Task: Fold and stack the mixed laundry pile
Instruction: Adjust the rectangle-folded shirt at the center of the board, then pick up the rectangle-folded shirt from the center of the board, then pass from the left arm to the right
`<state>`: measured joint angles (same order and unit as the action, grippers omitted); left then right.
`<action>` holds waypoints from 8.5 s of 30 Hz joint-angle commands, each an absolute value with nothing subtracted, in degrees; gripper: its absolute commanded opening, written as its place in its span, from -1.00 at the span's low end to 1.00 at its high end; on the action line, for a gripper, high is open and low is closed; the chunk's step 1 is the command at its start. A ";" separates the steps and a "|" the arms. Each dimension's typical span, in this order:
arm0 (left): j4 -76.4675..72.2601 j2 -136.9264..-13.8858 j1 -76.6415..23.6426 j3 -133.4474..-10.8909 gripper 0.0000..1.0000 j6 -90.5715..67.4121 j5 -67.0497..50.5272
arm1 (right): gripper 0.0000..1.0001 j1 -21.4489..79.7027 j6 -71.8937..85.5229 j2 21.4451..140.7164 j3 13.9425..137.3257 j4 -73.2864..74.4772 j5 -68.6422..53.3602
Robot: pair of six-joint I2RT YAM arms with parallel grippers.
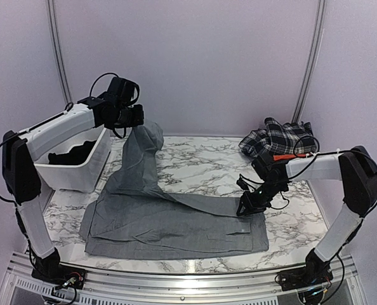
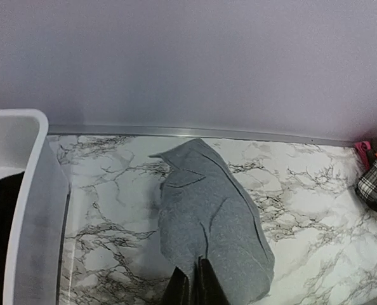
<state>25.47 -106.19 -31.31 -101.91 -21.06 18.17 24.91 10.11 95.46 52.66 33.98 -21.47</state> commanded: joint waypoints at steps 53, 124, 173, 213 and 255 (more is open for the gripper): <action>35.90 -108.72 -26.36 -82.96 0.30 -11.25 -13.53 | -0.14 39.13 7.24 104.75 73.78 32.52 -26.54; 36.96 -90.82 -30.84 -58.51 -0.85 -12.31 -8.54 | -1.00 22.51 16.14 86.03 49.73 42.08 -11.50; 30.98 -134.07 -19.23 -115.29 -1.00 -20.75 3.67 | 0.08 22.51 11.25 85.17 64.85 42.42 -22.19; 19.69 -77.96 -38.76 -52.85 0.66 -20.06 -17.51 | 0.10 27.95 17.08 78.11 55.45 33.45 -38.38; 18.11 -64.00 -57.85 -48.87 -1.00 9.68 -12.14 | 0.52 56.98 -6.15 76.03 58.45 11.67 -24.26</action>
<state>17.89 -65.60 -56.73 -49.60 4.69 -17.04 53.01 -1.91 74.26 57.19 18.98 -27.68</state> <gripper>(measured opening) 0.010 0.750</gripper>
